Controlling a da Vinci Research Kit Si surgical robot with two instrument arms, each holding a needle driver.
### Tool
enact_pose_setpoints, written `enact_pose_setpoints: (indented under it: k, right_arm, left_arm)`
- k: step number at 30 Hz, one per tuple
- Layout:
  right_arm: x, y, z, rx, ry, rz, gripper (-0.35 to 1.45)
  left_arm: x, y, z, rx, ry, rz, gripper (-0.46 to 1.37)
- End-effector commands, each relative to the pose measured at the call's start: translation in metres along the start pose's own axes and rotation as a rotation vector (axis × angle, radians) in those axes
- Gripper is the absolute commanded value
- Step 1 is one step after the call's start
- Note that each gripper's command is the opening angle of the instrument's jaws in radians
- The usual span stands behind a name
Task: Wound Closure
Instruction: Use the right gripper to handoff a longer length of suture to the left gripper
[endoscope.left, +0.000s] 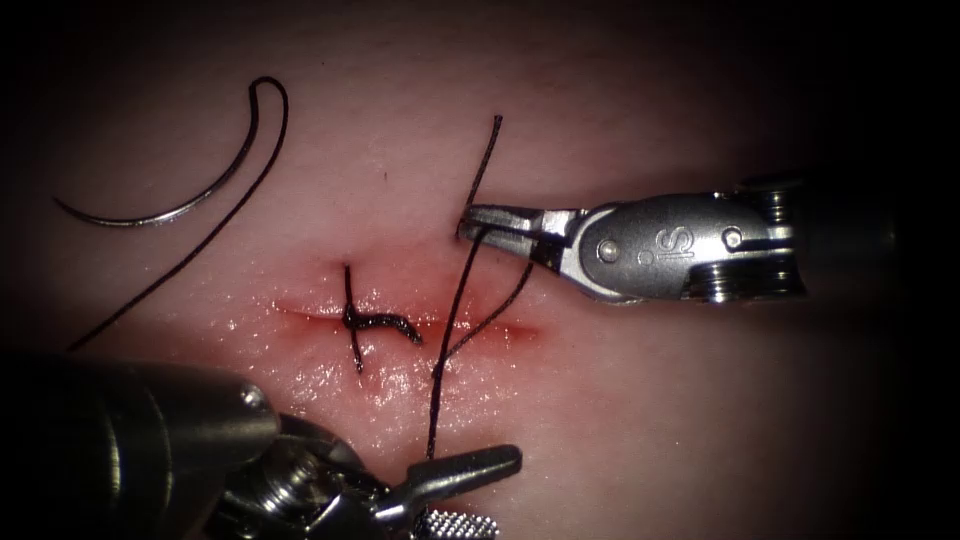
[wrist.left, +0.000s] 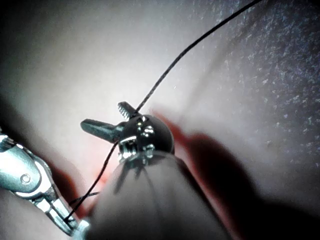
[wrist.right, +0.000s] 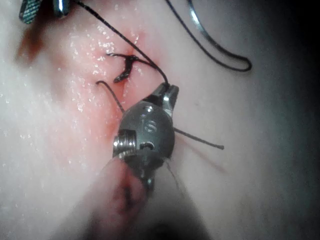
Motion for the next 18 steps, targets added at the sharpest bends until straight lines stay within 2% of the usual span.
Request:
enact_pose_setpoints:
  k: [1,14,17,18]
  right_arm:
    - [0.0,0.0,-0.0001,-0.002,-0.003,-0.001,-0.35]
    - [-0.0003,0.0002,-0.0005,-0.003,-0.005,-0.002,-0.35]
    - [-0.0003,0.0002,-0.0005,-0.003,-0.005,-0.002,-0.35]
    - [-0.0003,0.0002,-0.0005,-0.003,-0.005,-0.002,-0.35]
  left_arm:
    - [0.0001,0.0,-0.0001,-0.002,0.0,-0.001,0.36]
    - [-0.0003,0.0,-0.0013,-0.005,0.005,0.001,0.38]
    - [-0.0002,0.0,-0.0015,-0.006,0.006,0.0,0.32]
    - [-0.0002,0.0,-0.0016,-0.007,0.006,0.0,0.25]
